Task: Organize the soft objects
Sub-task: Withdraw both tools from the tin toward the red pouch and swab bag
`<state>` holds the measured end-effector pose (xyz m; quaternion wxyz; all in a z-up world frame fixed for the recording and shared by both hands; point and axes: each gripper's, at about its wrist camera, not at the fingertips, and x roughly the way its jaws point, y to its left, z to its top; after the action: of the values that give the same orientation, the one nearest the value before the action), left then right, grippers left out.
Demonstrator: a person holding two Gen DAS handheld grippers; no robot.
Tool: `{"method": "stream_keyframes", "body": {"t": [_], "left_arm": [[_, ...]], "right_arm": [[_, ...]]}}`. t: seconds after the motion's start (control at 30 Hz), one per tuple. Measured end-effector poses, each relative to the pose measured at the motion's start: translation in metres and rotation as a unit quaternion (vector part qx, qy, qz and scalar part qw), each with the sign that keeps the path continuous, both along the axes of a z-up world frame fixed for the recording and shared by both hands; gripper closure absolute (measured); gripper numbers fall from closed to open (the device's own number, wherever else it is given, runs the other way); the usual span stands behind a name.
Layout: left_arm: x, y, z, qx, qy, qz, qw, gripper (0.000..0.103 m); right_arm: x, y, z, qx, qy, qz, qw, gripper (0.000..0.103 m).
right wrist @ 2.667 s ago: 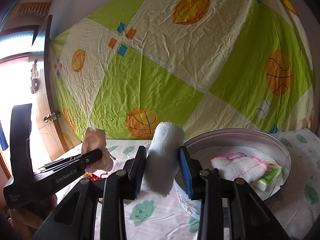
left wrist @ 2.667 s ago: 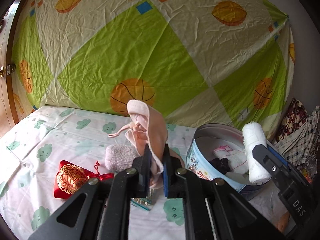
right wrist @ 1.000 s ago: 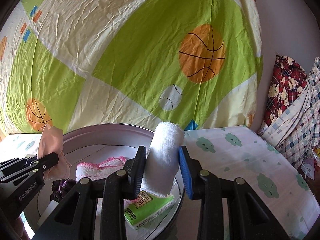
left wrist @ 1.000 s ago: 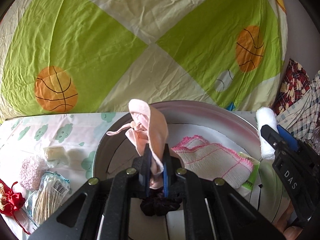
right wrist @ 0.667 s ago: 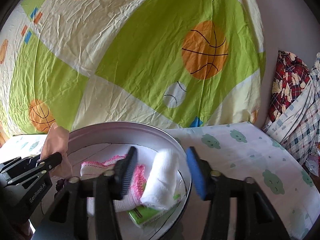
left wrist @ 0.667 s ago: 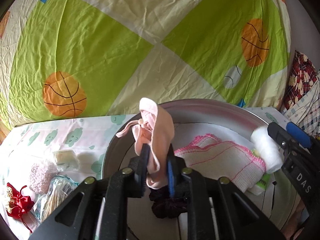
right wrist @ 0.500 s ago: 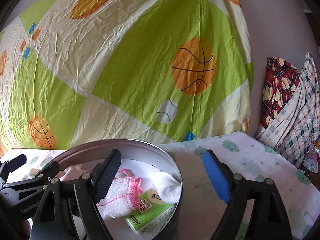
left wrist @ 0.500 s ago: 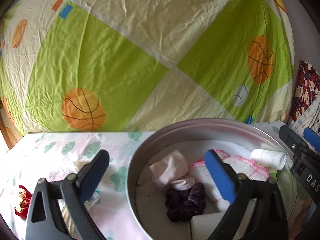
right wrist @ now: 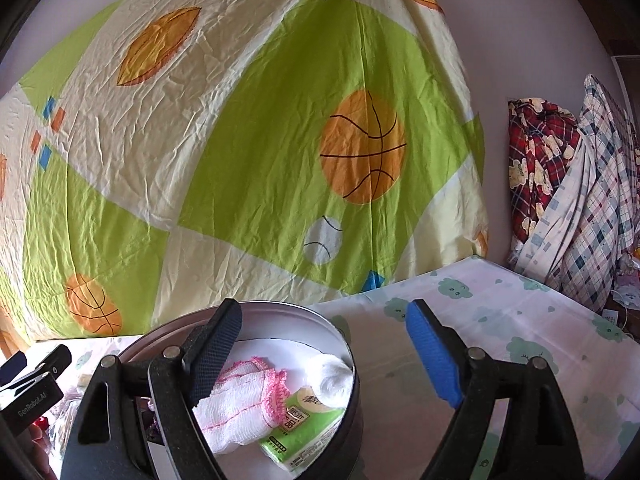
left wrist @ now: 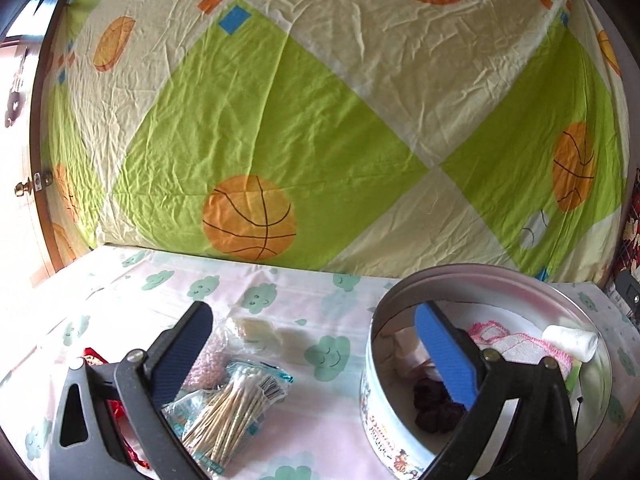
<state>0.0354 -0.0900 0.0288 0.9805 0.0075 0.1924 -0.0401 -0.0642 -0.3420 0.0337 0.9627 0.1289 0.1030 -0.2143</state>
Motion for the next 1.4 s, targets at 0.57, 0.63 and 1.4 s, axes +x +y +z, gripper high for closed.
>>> {"method": "stream_keyframes", "body": {"t": [0.57,0.63,1.4], "left_arm": [[-0.023,0.002,-0.009,0.048,-0.038,0.019,0.9979,0.0],[-0.024,0.0,-0.01,0.055,-0.04,0.017,0.9975,0.0],[-0.03,0.011,-0.015,0.052,-0.016,-0.021,0.9983,0.0]], "right_arm": [[-0.019,0.021,-0.001,-0.044,-0.046,-0.03,0.998,0.009],[-0.02,0.022,-0.001,-0.036,-0.047,-0.029,0.998,0.009],[-0.036,0.048,-0.004,-0.029,-0.049,-0.025,0.998,0.009]]}}
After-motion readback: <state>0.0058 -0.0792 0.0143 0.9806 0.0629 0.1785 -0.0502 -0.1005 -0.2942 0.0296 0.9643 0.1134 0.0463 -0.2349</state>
